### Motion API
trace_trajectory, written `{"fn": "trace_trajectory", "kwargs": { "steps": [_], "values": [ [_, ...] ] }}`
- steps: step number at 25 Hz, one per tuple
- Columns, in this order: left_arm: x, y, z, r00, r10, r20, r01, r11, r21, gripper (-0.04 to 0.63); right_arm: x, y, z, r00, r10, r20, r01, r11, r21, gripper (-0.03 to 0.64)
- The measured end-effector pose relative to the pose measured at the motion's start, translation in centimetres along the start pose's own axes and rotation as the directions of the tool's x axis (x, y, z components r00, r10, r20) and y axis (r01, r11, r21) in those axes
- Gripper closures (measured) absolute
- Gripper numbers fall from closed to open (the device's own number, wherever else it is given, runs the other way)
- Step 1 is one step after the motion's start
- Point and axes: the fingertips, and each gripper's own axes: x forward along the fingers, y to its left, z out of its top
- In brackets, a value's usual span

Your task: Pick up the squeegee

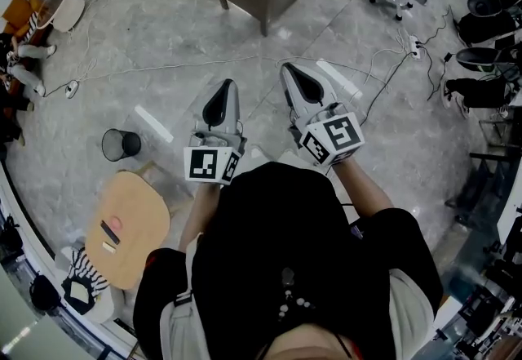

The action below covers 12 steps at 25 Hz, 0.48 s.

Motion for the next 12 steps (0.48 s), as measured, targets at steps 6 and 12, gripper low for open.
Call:
{"fn": "trace_trajectory", "kwargs": {
  "steps": [6, 12],
  "values": [
    [-0.1, 2.3, 0.3, 1.0, -0.014, 0.007, 0.014, 1.0, 0.016, 0.595, 1.9, 1.0, -0.2, 0.999, -0.019, 0.026, 0.019, 1.0, -0.006, 0.615],
    [0.9, 4.1, 0.5, 1.0, -0.015, 0.011, 0.015, 1.0, 0.006, 0.595, 3.3, 0.9, 0.1, 0.999, -0.024, 0.031, 0.025, 0.999, -0.028, 0.615]
  ]
}}
